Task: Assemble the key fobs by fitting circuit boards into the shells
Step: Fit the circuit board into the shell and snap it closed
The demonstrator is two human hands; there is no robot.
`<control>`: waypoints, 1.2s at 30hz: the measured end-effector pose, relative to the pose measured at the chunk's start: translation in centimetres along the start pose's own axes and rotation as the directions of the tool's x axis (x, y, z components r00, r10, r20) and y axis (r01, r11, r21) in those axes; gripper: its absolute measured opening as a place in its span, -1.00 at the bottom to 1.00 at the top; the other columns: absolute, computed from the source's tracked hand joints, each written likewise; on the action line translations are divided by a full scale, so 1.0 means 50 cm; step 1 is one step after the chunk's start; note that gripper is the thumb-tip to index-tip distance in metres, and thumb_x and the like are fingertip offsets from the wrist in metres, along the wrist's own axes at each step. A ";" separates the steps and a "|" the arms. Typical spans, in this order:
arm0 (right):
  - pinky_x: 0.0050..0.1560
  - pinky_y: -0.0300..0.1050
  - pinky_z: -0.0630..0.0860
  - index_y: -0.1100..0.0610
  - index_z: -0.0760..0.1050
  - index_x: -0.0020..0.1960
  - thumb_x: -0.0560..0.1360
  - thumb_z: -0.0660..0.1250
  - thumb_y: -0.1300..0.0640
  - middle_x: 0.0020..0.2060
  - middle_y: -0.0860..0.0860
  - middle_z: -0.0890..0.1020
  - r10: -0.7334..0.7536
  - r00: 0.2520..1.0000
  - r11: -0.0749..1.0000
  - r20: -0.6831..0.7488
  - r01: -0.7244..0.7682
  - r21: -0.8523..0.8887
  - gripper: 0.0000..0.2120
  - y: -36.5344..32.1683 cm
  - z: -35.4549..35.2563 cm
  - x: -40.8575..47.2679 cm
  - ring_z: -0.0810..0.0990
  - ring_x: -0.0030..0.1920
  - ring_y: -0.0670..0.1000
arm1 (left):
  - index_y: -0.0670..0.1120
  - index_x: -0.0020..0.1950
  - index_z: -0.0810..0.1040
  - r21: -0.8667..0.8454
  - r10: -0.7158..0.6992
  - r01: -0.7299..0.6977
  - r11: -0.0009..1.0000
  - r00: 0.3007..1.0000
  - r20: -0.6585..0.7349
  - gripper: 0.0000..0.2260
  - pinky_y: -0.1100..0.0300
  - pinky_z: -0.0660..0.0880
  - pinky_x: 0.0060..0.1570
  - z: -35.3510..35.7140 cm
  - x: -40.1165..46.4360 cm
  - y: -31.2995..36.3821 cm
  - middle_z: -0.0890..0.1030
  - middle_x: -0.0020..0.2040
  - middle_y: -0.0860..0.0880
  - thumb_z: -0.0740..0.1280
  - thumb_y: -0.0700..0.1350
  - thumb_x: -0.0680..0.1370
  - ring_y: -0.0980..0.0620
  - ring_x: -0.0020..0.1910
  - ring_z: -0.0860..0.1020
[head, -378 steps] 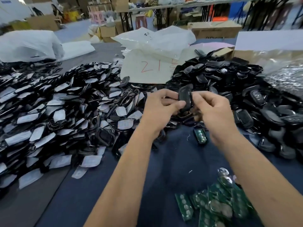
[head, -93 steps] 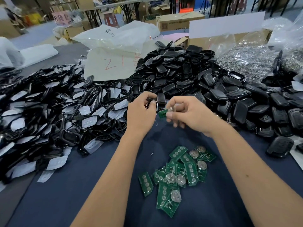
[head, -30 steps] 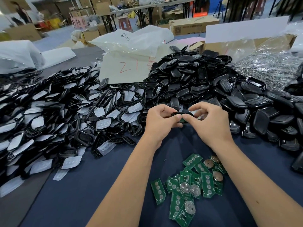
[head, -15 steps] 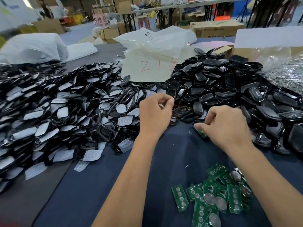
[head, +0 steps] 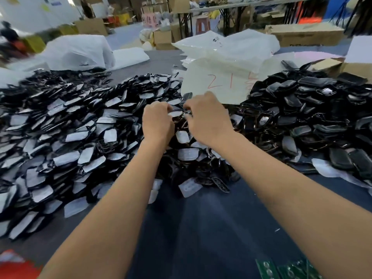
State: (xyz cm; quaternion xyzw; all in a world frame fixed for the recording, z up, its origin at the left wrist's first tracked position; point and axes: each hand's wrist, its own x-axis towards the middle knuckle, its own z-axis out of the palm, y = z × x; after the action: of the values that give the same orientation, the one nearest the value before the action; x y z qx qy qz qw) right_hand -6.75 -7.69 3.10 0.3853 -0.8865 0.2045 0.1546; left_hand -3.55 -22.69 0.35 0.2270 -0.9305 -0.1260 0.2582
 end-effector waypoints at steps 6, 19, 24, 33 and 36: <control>0.22 0.05 0.53 0.12 0.60 0.27 0.61 0.27 0.18 0.14 0.10 0.66 0.086 0.993 0.993 0.086 -0.092 0.069 -0.73 -0.007 0.031 0.043 0.45 0.30 0.15 | -0.11 0.02 0.72 0.088 0.051 -0.068 0.994 0.982 0.182 -0.74 -0.05 0.60 -0.01 0.015 0.045 -0.003 0.69 -0.03 -0.19 0.32 -0.36 0.48 -0.27 0.02 0.62; 0.22 -0.08 0.50 0.08 0.70 0.15 0.59 0.33 0.19 0.04 -0.02 0.73 0.195 0.980 0.942 -0.028 -0.180 0.285 -0.78 0.027 0.018 -0.001 0.59 0.18 0.05 | -0.04 0.04 0.74 0.078 0.019 -0.033 0.996 0.985 0.173 -0.85 0.05 0.55 0.11 -0.004 0.048 -0.045 0.71 0.05 -0.08 0.44 -0.20 0.52 -0.13 0.11 0.63; 0.23 -0.04 0.56 0.10 0.72 0.10 0.58 0.38 0.18 -0.01 -0.04 0.75 0.247 0.963 0.892 -0.110 -0.182 0.413 -0.83 0.039 -0.009 -0.026 0.65 0.08 -0.01 | -0.13 -0.03 0.74 -0.099 -0.056 0.051 0.994 0.997 -0.049 -0.89 0.13 0.51 0.01 -0.045 0.032 -0.021 0.72 -0.12 -0.09 0.49 -0.11 0.55 -0.12 -0.03 0.65; -0.26 -0.23 0.54 0.05 0.73 0.03 0.67 0.33 0.11 -0.07 0.03 0.75 0.570 0.820 0.270 0.053 -0.248 0.930 -0.81 0.190 -0.112 -0.227 0.61 -0.16 -0.11 | -0.12 -0.10 0.73 -0.857 0.186 0.410 0.313 0.858 0.478 -0.97 0.33 0.41 -0.36 -0.011 -0.164 0.267 0.63 -0.37 0.08 0.50 -0.22 0.54 0.22 -0.45 0.48; -0.18 -0.18 0.58 0.06 0.74 -0.06 0.55 0.45 0.19 -0.10 0.04 0.74 0.596 0.792 0.108 0.129 -0.238 0.965 -0.90 0.245 -0.143 -0.320 0.63 -0.16 -0.04 | -0.09 -0.16 0.69 -0.838 0.234 0.472 0.274 0.812 0.534 -0.91 0.33 0.41 -0.37 0.037 -0.227 0.332 0.64 -0.36 0.05 0.53 -0.24 0.52 0.21 -0.44 0.50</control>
State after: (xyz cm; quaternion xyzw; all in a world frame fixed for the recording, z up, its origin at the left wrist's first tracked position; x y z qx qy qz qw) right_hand -4.56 13.26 -0.58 0.0904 -0.6105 0.7855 -0.0469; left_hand -1.83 -2.57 -0.16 0.0517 -0.6726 -0.7370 0.0418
